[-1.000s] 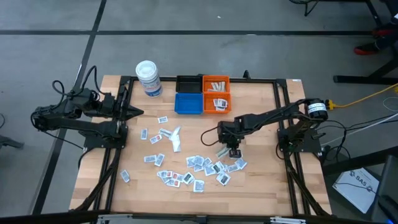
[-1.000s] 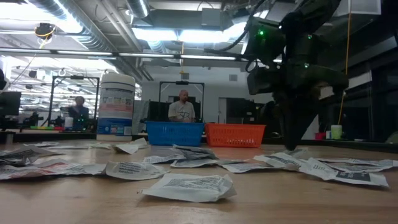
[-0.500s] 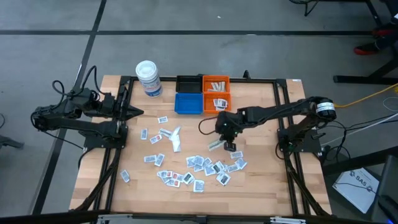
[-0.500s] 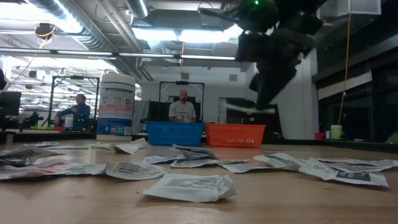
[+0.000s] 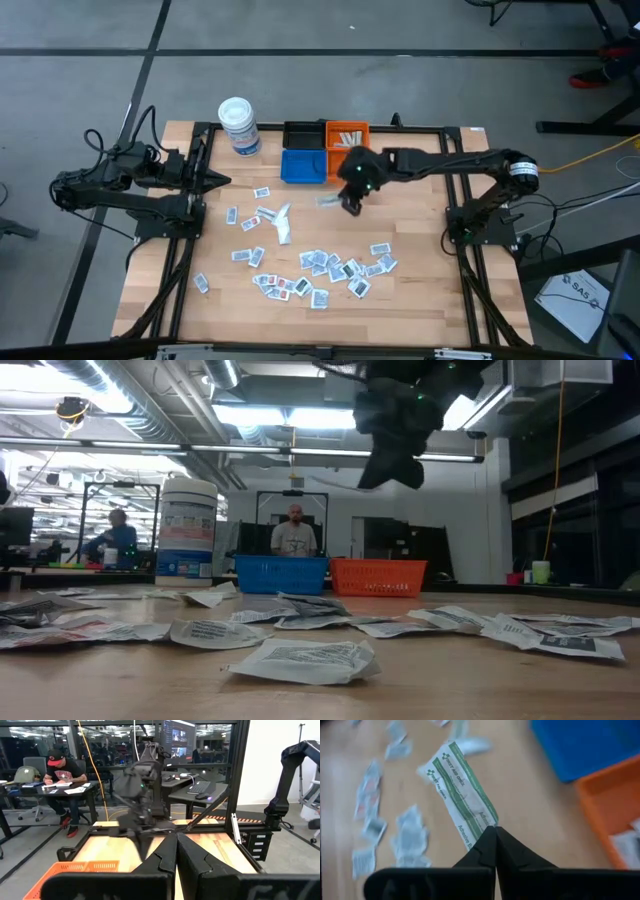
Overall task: Pick & Place First Aid Supplies
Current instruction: Put the bandage pack into the top orange bin
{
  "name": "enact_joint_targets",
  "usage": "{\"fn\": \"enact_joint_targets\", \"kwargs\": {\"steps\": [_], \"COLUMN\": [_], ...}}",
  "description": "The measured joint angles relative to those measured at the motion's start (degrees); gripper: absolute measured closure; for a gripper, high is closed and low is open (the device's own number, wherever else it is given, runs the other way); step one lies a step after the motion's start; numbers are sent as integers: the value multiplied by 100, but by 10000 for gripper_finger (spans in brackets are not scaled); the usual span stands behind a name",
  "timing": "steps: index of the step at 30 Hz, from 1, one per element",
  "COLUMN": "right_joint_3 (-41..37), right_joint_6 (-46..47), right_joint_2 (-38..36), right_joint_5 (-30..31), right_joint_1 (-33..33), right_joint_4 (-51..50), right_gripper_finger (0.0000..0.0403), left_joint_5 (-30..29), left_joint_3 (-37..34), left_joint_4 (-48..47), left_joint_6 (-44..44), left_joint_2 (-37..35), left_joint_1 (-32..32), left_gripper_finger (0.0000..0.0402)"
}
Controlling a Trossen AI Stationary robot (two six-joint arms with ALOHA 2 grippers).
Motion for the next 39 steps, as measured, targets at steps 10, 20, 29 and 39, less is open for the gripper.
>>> {"fn": "enact_joint_targets", "kwargs": {"steps": [10, 20, 29, 39], "right_joint_3": [40, 19, -512, -1360], "right_joint_6": [1087, 1535, 2624, 4138], "right_joint_2": [-1, -2, -2, 154], "right_joint_5": [338, 694, 801, 799], "right_joint_1": [-983, -2017, -2610, -2738], "right_joint_4": [395, 496, 615, 1659], "right_gripper_finger": [403, 403, 403, 403], "left_joint_5": [-1, 0, -1, -1], "left_joint_3": [0, 0, 0, 0], "left_joint_4": [0, 0, 0, 0], "left_joint_6": [3, 2, 0, 4], "left_joint_2": [2, 2, 0, 0], "left_joint_1": [0, -1, -1, 1], "left_gripper_finger": [398, 398, 398, 398]}}
